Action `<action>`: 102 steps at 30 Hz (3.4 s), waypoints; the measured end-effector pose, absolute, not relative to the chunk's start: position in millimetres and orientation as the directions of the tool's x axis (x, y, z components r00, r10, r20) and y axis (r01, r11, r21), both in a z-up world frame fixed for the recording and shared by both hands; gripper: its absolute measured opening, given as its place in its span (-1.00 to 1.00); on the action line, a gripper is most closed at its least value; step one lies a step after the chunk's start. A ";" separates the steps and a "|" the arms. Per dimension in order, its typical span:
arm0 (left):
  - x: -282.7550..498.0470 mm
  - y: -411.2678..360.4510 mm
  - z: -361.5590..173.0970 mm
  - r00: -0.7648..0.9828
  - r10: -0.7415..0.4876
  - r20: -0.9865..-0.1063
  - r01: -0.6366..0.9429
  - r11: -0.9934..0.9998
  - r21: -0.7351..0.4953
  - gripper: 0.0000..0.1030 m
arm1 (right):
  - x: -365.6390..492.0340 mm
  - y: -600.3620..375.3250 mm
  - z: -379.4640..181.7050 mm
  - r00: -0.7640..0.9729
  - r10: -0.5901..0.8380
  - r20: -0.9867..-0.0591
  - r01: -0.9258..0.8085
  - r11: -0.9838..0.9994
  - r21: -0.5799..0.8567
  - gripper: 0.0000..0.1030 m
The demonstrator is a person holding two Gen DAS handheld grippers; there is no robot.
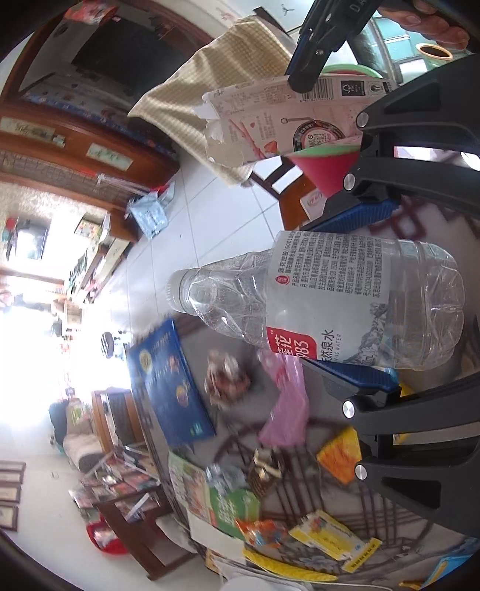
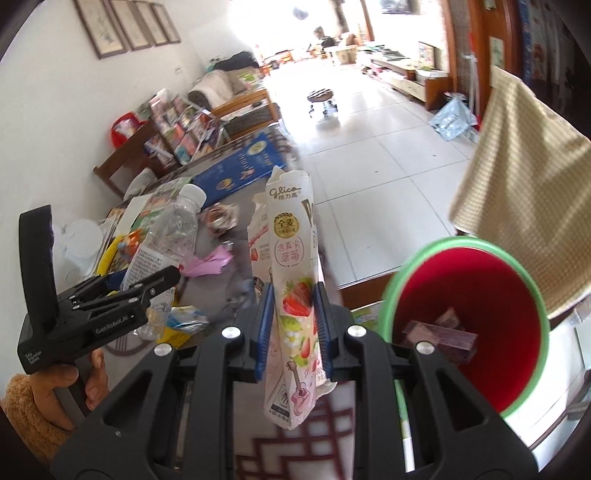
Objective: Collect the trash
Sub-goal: 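Carry bottle and Pocky box over the red bucket and open both tools, then move both tools back to the table toward the yellow boxes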
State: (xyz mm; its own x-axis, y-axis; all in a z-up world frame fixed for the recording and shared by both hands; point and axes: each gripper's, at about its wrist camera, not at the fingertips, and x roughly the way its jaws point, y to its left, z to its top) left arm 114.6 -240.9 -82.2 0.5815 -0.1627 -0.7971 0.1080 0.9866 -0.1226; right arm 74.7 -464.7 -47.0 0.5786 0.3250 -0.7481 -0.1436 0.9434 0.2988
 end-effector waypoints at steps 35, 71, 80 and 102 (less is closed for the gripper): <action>123.8 -457.0 -84.9 0.468 -0.411 -0.782 0.478 0.862 -0.167 0.42 | 39.4 -651.5 -62.5 0.643 0.085 -0.761 0.265 0.908 0.325 -0.13; 46.0 1.6 -127.2 0.540 0.050 -0.840 -0.250 0.963 -0.103 0.42 | 67.2 -308.2 -73.4 0.485 0.310 -0.818 -0.135 0.950 0.280 0.33; 63.5 79.7 -143.7 0.506 0.093 -0.857 -0.187 0.982 -0.004 0.43 | 56.3 -245.6 -88.5 0.449 0.317 -0.835 -0.124 0.948 0.293 0.34; 139.7 119.6 -215.6 0.347 0.073 -0.935 -0.074 0.996 0.050 0.23 | 77.9 -150.5 -127.2 0.280 0.316 -0.906 -0.236 0.938 0.254 0.53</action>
